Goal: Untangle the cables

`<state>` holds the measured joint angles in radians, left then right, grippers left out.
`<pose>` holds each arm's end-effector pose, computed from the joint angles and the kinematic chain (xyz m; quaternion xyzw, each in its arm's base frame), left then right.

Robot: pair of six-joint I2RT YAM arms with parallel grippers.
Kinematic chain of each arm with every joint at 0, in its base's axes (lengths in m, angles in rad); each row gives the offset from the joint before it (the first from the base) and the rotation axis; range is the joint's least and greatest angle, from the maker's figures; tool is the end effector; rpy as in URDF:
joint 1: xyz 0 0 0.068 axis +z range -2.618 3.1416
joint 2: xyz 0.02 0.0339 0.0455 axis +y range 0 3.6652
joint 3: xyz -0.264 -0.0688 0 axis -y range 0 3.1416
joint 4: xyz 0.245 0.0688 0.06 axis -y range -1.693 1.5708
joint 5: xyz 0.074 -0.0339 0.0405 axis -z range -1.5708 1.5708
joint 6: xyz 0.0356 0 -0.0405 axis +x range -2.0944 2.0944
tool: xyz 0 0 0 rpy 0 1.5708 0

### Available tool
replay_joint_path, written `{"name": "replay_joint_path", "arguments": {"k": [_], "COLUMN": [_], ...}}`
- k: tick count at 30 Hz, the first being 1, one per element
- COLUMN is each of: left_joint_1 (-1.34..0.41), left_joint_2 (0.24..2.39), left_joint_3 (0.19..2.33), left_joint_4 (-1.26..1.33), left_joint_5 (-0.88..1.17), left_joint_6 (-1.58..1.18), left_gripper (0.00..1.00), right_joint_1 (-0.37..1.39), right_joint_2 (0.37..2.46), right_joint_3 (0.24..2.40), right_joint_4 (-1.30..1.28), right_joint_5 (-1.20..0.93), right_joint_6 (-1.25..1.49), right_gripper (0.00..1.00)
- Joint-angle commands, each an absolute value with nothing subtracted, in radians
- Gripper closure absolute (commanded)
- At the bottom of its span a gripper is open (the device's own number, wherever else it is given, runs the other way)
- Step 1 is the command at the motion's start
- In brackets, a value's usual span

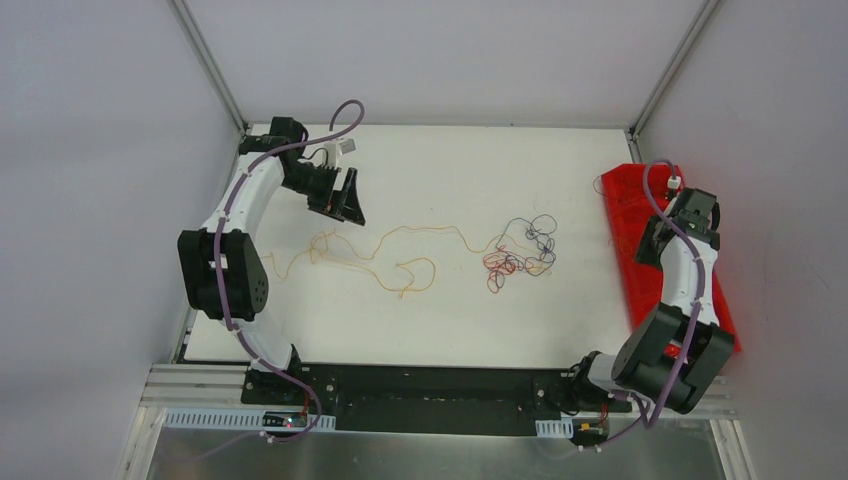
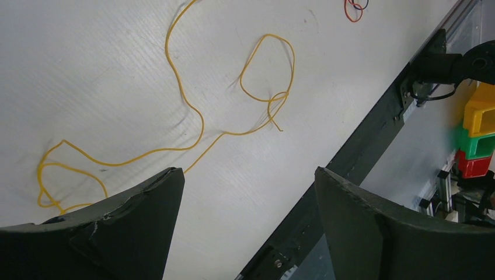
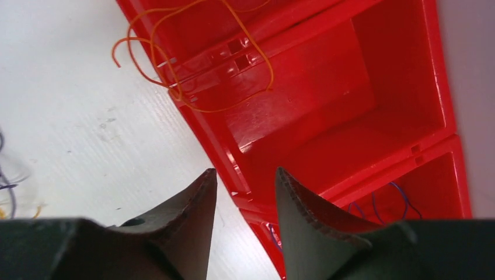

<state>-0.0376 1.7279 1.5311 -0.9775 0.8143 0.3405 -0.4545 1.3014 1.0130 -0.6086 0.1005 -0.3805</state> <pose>0.3501 -0.0391 0.2944 0.2458 0.8696 -0.3565 0.2374 0.2410 -0.1217 0.2703 0.0515 0.9413 -0.1772 0.2826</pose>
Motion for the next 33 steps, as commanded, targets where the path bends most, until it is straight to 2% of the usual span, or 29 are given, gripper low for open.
{"name": "replay_joint_path", "arguments": {"k": [1, 6, 11, 22, 28, 33], "left_joint_1": [-0.032, -0.032, -0.033, -0.032, -0.033, -0.031], "left_joint_2": [1.738, 1.744, 1.756, 1.779, 1.79, 1.792], "left_joint_3": [1.576, 1.579, 1.591, 1.619, 1.639, 1.636], "left_joint_4": [-0.997, -1.008, -1.013, -1.021, -1.03, -1.029], "left_joint_5": [0.847, 0.838, 0.832, 0.824, 0.817, 0.826], "left_joint_6": [0.36, 0.37, 0.365, 0.348, 0.344, 0.335], "left_gripper": [0.15, 0.15, 0.15, 0.15, 0.15, 0.15], "right_joint_1": [-0.471, -0.487, -0.489, -0.491, -0.491, -0.491], "right_joint_2": [1.275, 1.296, 1.336, 1.408, 1.433, 1.428], "right_joint_3": [0.94, 0.889, 0.867, 0.847, 0.828, 0.857], "right_joint_4": [-0.397, -0.252, -0.195, -0.116, -0.083, -0.11], "right_joint_5": [0.146, 0.19, 0.223, 0.155, 0.12, 0.106], "right_joint_6": [-0.45, -0.451, -0.44, -0.412, -0.417, -0.408], "right_gripper": [0.57, 0.57, 0.53, 0.53, 0.65, 0.86]}}
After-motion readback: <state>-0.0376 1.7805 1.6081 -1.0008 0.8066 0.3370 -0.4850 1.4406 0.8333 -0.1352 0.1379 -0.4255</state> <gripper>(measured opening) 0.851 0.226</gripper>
